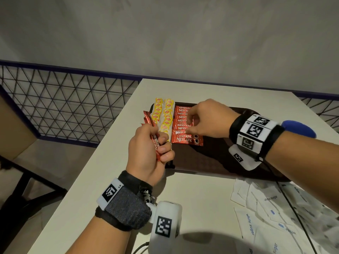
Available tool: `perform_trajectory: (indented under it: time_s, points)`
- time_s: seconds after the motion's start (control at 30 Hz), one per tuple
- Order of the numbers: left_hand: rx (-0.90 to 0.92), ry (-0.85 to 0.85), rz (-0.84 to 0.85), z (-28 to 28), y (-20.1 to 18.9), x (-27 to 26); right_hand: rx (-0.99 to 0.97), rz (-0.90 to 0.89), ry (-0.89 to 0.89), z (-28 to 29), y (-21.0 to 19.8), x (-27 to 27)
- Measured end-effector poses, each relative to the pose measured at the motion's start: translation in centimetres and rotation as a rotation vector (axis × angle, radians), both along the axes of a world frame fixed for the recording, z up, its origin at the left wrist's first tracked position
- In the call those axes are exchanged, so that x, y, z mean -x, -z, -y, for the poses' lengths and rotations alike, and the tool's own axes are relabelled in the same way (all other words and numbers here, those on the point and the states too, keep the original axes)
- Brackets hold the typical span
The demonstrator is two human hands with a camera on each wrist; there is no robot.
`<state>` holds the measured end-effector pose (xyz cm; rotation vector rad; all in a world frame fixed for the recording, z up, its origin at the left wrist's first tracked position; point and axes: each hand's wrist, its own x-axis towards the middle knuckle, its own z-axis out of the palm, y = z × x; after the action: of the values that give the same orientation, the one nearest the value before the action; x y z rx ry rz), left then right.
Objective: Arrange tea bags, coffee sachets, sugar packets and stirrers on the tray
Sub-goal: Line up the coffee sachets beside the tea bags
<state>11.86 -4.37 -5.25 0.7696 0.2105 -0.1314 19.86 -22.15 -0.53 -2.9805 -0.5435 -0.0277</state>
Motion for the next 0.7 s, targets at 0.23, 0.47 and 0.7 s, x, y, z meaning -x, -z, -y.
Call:
perform_trajectory:
  time_s: [0.23, 0.47, 0.7]
  points:
    - [-0.207, 0.081, 0.106, 0.4, -0.6, 1.0, -0.66, 0.013, 0.092, 2.5, -2.7, 4.8]
    - [-0.328, 0.217, 0.208, 1.5, -0.3, 1.8, -0.937, -0.029, 0.078, 3.0, -2.9, 8.2]
    - [-0.386, 0.231, 0.309, 1.9, -0.1, 2.0, -0.986, -0.196, 0.068, 4.3, -3.1, 9.0]
